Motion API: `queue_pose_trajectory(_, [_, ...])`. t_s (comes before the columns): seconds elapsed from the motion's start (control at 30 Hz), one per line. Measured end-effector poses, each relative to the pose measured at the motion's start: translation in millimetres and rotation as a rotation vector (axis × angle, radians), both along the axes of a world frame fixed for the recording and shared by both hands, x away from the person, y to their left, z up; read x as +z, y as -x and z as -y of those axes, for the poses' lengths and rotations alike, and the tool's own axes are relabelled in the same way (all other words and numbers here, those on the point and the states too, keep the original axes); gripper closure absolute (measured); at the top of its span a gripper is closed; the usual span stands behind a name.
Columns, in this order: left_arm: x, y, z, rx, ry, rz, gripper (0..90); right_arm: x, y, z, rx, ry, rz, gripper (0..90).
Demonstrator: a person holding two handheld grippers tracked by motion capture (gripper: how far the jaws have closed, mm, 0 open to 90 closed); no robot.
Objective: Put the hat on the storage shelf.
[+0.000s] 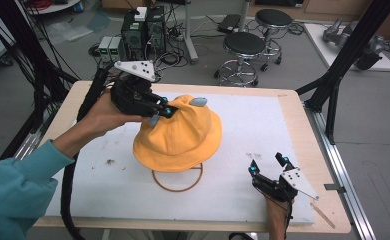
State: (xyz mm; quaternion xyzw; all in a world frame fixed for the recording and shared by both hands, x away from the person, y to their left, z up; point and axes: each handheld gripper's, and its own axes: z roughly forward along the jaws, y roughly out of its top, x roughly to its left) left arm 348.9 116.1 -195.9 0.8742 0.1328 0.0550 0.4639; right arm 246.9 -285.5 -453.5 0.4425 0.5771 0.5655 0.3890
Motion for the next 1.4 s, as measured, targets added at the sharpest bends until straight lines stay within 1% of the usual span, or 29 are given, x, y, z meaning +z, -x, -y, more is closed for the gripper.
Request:
queue_pose_trajectory(0.03, [0.2, 0.0, -0.7, -0.006, 0.002, -0.005, 76.8, 0.0, 0.0, 0.0, 0.001, 0.0, 0.0, 9.3])
queue_pose_trajectory(0.07, [-0.2, 0.5, -0.5, 0.0, 0.011, -0.002, 60.9, 0.0, 0.1, 0.1, 0.001, -0.001, -0.001, 9.3])
queue_pose_trajectory(0.1, [-1.0, 1.4, 0.5, -0.002, 0.002, -0.008, 54.6, 0.0, 0.1, 0.1, 0.0, -0.002, -0.002, 9.3])
queue_pose_trajectory(0.13, [-1.6, 2.4, 1.3, 0.005, -0.008, -0.002, 48.1, 0.0, 0.0, 0.0, 0.0, -0.001, -0.001, 9.3])
queue_pose_trajectory(0.17, [-1.6, 2.4, 1.3, 0.005, -0.008, -0.002, 40.9, 0.0, 0.0, 0.0, 0.0, -0.001, -0.001, 9.2])
queue_pose_trajectory(0.2, [-2.7, 2.8, 2.2, 0.009, -0.013, -0.006, 40.9, 0.0, 0.0, 0.0, 0.0, -0.001, -0.001, 9.2])
queue_pose_trajectory(0.23, [-4.4, 2.8, 2.4, -0.002, -0.01, -0.015, 34.1, 0.0, 0.0, 0.0, 0.0, -0.002, -0.002, 9.3])
queue_pose_trajectory(0.27, [-5.4, 2.9, 2.3, -0.002, -0.004, -0.012, 27.8, -0.1, 0.0, 0.0, 0.0, -0.001, -0.001, 9.3])
queue_pose_trajectory(0.3, [-6.3, 2.7, 1.5, 0.003, 0.006, -0.014, 23.6, 0.0, 0.1, 0.0, 0.001, -0.002, -0.001, 9.2])
queue_pose_trajectory(0.33, [-7.0, 2.0, -0.1, 0.006, 0.023, -0.02, 16.9, 0.0, 0.2, 0.0, 0.0, 0.0, 0.001, 9.3])
queue_pose_trajectory(0.37, [-7.1, 1.7, -3.1, 0.011, 0.049, -0.016, 14.0, 0.0, 0.3, 0.1, 0.001, -0.001, 0.001, 9.3])
queue_pose_trajectory(0.47, [-6.8, 1.7, -16.8, 0.037, 0.125, -0.007, 12.6, -0.1, 0.5, 0.0, -0.001, -0.004, 0.0, 9.3])
queue_pose_trajectory(0.5, [-7.2, 2.8, -23.6, 0.056, 0.149, 0.009, 12.4, -0.1, 0.5, 0.1, 0.0, -0.004, 0.0, 9.3])
queue_pose_trajectory(0.53, [-7.8, 4.5, -29.1, 0.072, 0.161, 0.027, 12.2, -0.1, 0.5, 0.1, 0.001, -0.005, 0.0, 9.3])
queue_pose_trajectory(0.6, [-9.3, 7.4, -40.2, 0.086, 0.187, 0.033, 11.6, -0.1, 0.5, 0.2, 0.001, -0.005, 0.0, 9.3])
queue_pose_trajectory(0.67, [-12.7, 13.1, -53.7, 0.116, 0.213, 0.058, 10.5, -0.2, 0.6, 0.0, 0.0, -0.004, 0.002, 9.2])
queue_pose_trajectory(0.73, [-19.1, 20.0, -69.0, 0.138, 0.237, 0.075, 10.3, -0.2, 0.8, 0.1, -0.001, -0.006, 0.001, 9.2])
queue_pose_trajectory(0.8, [-29.0, 27.2, -85.0, 0.17, 0.266, 0.099, 10.1, -0.2, 0.7, 0.0, 0.0, -0.006, 0.001, 9.3])
queue_pose_trajectory(0.87, [-40.7, 33.9, -101.8, 0.208, 0.298, 0.113, 10.1, -0.2, 0.6, 0.0, 0.0, 0.0, 0.003, 9.3])
queue_pose_trajectory(0.9, [-47.1, 37.0, -109.7, 0.229, 0.308, 0.127, 10.0, 0.0, 0.5, -0.2, 0.0, 0.002, 0.002, 9.3])
queue_pose_trajectory(0.97, [-60.3, 41.5, -124.3, 0.266, 0.324, 0.133, 10.0, 0.0, 0.6, -0.5, -0.001, 0.003, -0.004, 9.3])
queue_pose_trajectory(1.13, [-96.9, 50.3, -148.7, 0.367, 0.329, 0.184, 10.0, 0.0, 0.5, -0.8, -0.001, 0.006, -0.006, 9.3])
queue_pose_trajectory(1.2, [-116.2, 53.4, -155.1, 0.398, 0.337, 0.202, 10.0, 0.1, 0.7, -1.0, -0.002, 0.002, -0.009, 9.3])
queue_pose_trajectory(1.23, [-129.9, 54.9, -158.5, 0.422, 0.337, 0.214, 10.0, 0.1, 0.5, -0.8, -0.003, 0.002, -0.007, 9.3])
queue_pose_trajectory(1.27, [-141.2, 55.2, -161.1, 0.437, 0.35, 0.208, 10.0, 0.1, 0.5, -0.8, -0.003, 0.002, -0.008, 9.3])
queue_pose_trajectory(1.3, [-152.2, 55.1, -163.0, 0.453, 0.351, 0.202, 10.0, 0.1, 0.3, -0.7, -0.002, 0.007, -0.006, 9.3])
queue_pose_trajectory(1.33, [-160.1, 55.0, -164.1, 0.465, 0.345, 0.201, 10.0, 0.1, 0.3, -0.7, -0.002, 0.007, -0.006, 9.3])
queue_pose_trajectory(1.37, [-179.0, 54.8, -165.8, 0.491, 0.357, 0.192, 10.0, 0.2, 0.3, -1.0, -0.003, 0.007, -0.01, 9.3])
queue_pose_trajectory(1.4, [-179.0, 54.8, -165.8, 0.491, 0.357, 0.192, 10.0, 0.2, 0.3, -1.0, -0.003, 0.007, -0.01, 9.3])
